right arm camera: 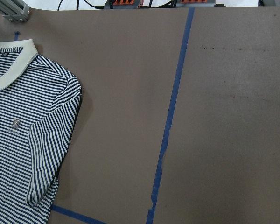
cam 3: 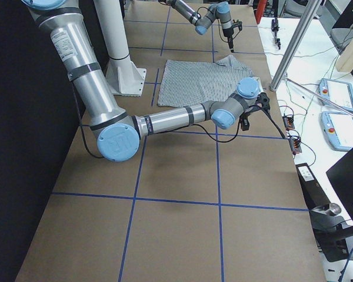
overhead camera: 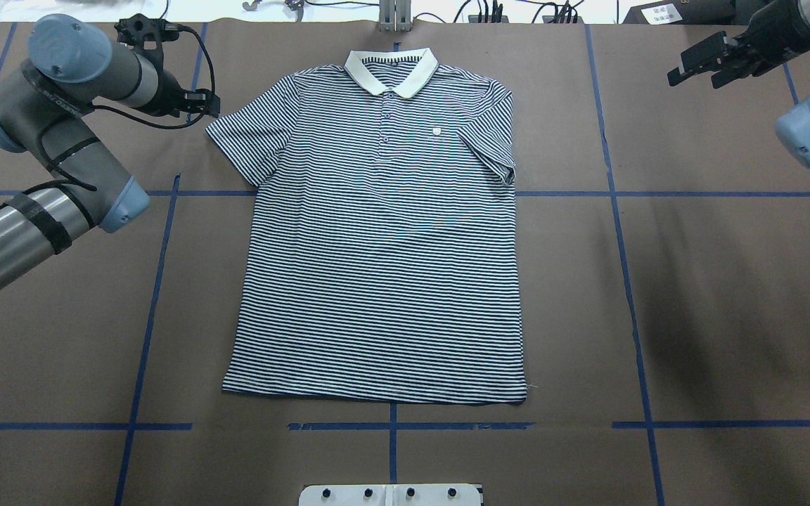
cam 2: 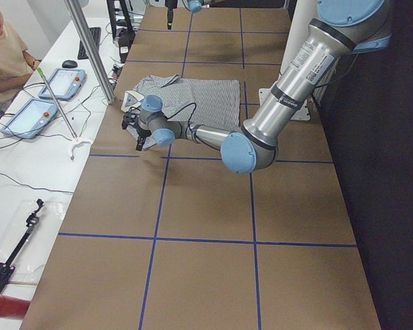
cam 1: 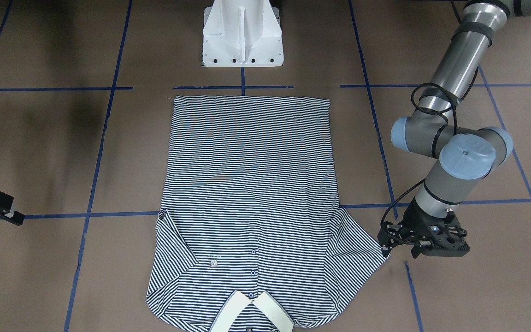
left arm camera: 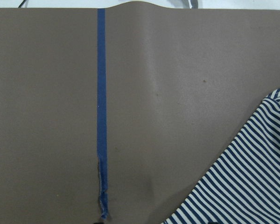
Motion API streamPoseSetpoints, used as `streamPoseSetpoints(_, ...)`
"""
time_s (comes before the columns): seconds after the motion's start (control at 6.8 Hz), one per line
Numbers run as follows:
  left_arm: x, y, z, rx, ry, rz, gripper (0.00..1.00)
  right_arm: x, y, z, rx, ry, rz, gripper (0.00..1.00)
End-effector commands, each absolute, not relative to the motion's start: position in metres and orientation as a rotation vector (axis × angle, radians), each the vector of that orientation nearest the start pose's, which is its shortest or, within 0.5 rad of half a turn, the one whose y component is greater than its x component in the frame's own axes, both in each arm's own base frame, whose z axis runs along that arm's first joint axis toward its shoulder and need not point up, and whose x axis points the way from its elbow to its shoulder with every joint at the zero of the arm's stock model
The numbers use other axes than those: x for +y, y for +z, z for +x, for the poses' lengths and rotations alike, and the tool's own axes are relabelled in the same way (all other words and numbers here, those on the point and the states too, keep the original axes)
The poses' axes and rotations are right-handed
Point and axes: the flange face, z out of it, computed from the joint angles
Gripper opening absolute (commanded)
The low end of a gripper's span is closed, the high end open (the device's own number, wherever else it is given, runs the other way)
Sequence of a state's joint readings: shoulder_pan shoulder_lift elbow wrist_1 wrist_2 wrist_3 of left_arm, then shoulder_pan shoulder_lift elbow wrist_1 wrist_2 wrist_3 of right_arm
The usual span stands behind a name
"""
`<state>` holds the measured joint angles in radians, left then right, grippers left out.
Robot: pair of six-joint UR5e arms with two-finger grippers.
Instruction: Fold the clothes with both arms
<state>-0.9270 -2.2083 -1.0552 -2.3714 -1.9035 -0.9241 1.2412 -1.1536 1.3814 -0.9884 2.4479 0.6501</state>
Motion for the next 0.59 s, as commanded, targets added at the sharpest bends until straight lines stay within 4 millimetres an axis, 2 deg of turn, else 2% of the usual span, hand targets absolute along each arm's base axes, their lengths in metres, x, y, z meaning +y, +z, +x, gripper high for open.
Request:
streamPoseSetpoints(0.0,-0.675,0.440,0.404,0.861,-0.088,0.424,0.65,-0.652,0.430,-0.163,-1.084,-0.067,0.281,1.00)
streamPoseSetpoints(0.29,-0.667,0.445,0.416,0.857,-0.074,0.410,0.60,-0.654,0.425,-0.166,-1.085,-0.069,0.286,1.00)
streamPoseSetpoints(0.44,-0.667,0.445,0.416,0.858,-0.073,0.411,0.54,-0.654,0.425,-0.166,-1.085,-0.068,0.285,1.00)
